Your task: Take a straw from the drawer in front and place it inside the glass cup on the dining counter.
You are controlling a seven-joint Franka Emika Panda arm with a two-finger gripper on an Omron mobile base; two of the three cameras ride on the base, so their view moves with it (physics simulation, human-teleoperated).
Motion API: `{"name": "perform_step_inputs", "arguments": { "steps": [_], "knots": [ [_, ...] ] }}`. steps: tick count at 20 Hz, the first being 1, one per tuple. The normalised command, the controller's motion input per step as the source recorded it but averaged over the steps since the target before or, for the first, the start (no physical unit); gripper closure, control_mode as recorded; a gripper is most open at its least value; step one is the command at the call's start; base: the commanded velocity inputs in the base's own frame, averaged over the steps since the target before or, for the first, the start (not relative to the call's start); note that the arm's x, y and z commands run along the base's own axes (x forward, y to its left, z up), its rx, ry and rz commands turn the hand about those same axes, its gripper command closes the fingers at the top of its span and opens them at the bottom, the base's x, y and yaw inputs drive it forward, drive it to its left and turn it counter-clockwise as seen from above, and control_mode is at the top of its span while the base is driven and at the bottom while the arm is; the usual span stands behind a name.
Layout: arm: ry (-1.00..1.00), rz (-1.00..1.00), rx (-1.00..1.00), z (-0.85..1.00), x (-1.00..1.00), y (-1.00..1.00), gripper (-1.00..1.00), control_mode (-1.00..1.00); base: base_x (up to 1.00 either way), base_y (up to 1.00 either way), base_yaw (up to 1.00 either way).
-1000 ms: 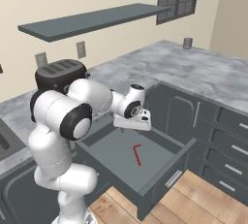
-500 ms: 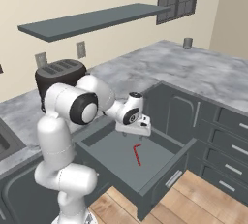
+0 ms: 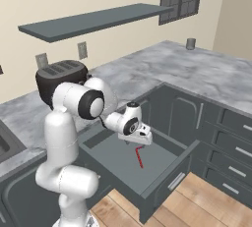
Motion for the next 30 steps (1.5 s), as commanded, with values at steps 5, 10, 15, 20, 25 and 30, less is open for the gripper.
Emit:
{"name": "perform_step_inputs", "arguments": {
  "steps": [5, 10, 15, 20, 25, 30],
  "knots": [
    [0.0, -0.08, 0.0, -0.35, 0.11, 0.0, -1.0, -1.0, 0.0, 0.0, 0.0],
    [0.0, -0.06, 0.0, -0.24, 0.26, 0.0, -1.0, -1.0, 0.0, 0.0, 0.0],
    [0.0, -0.05, 0.0, -0.22, 0.26, 0.0, -1.0, -1.0, 0.0, 0.0, 0.0],
    [0.0, -0.05, 0.0, -0.25, 0.24, 0.0, -1.0, -1.0, 0.0, 0.0, 0.0],
    [0.0, -0.04, 0.0, -0.3, 0.21, 0.0, -1.0, -1.0, 0.0, 0.0, 0.0],
    [0.0, -0.03, 0.0, -0.35, 0.19, -0.06, -1.0, -1.0, 0.0, 0.0, 0.0]
  ]
}}
